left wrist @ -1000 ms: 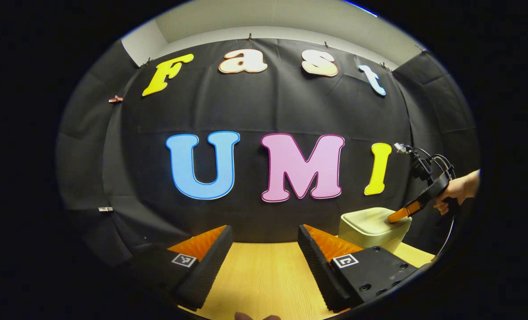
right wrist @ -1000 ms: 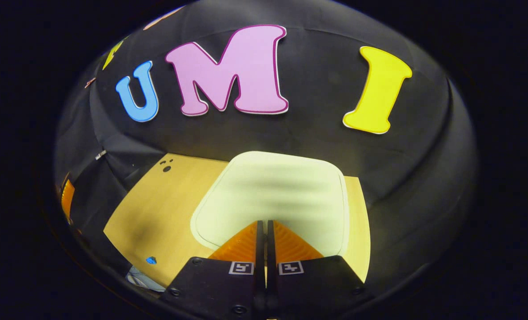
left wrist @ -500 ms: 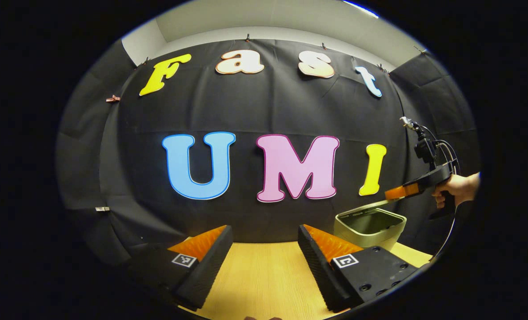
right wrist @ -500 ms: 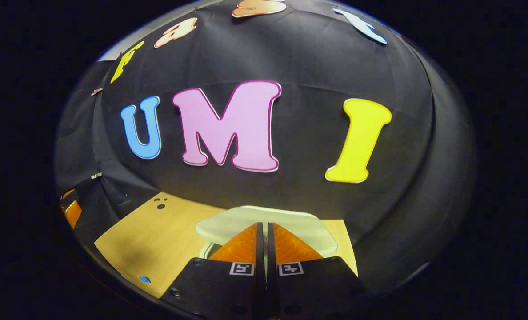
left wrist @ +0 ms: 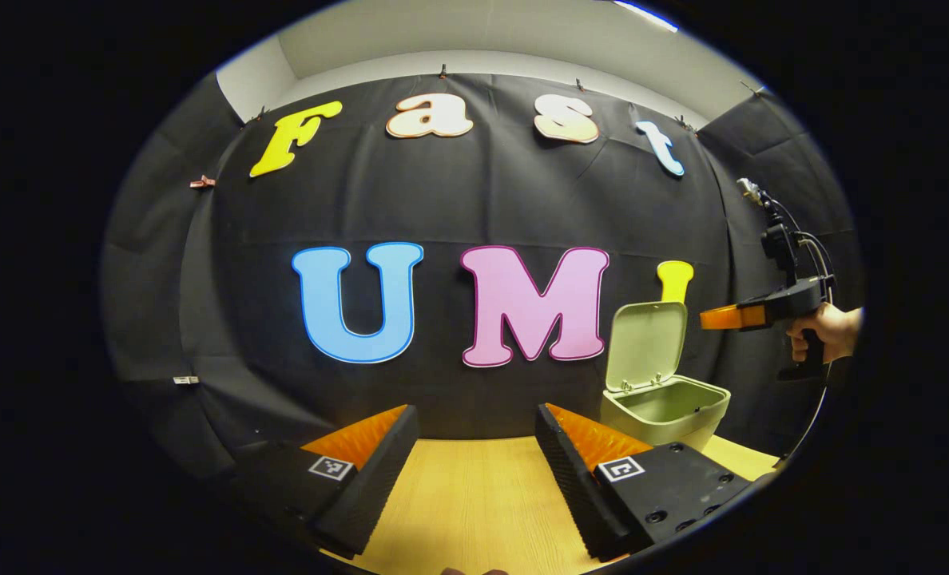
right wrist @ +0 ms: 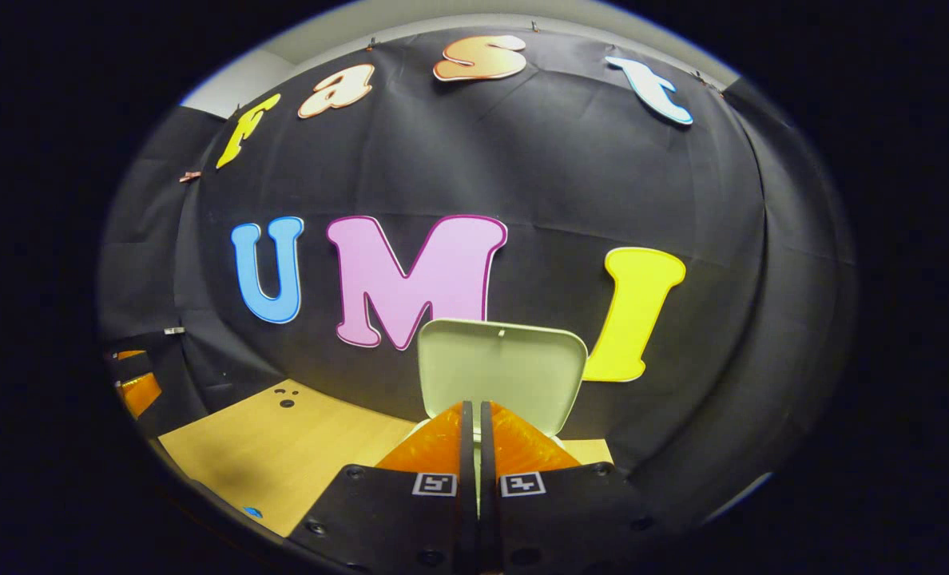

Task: Press the lid of the desktop garbage bin to open it, pick up the crumpled paper on the desktop and throw it into the bin, then pick up the pop can on the desktop and drop it into the bin, and finally close the garbage bin lid.

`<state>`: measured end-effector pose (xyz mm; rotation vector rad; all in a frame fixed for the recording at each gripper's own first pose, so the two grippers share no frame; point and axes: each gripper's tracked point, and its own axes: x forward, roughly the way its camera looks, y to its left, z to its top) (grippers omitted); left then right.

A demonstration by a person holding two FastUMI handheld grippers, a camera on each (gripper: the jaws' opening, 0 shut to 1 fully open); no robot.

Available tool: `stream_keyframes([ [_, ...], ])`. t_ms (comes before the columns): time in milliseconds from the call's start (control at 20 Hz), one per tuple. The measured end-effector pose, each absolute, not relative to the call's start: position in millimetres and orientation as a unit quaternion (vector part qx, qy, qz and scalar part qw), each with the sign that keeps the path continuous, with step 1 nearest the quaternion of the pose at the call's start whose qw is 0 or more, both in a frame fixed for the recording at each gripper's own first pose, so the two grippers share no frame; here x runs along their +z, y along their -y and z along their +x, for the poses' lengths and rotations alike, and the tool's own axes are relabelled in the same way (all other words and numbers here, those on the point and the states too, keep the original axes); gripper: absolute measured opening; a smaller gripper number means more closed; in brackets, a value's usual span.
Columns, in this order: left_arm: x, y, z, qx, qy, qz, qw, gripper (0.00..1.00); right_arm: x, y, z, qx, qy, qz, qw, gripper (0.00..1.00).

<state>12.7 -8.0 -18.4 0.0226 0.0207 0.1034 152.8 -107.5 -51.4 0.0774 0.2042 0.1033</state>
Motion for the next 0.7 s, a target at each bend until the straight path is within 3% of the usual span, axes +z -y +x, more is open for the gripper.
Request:
stream_keyframes([
  [350,-27,2,10,0.057,-0.019,0.006,0.998,0.95,-28,78,131,0.082,-0.063,0.025,0.994,0.08],
  [550,-34,-1,5,0.056,-0.026,-0.002,0.998,0.95,-13,55,117,0.115,-0.036,0.015,0.993,0.37],
  [650,-35,-3,3,0.055,-0.027,-0.005,0.998,0.95,-9,44,109,0.127,-0.026,0.016,0.991,0.63],
  [700,-36,-4,2,0.056,-0.029,-0.004,0.998,0.95,-6,40,105,0.128,-0.018,0.018,0.991,0.70],
])
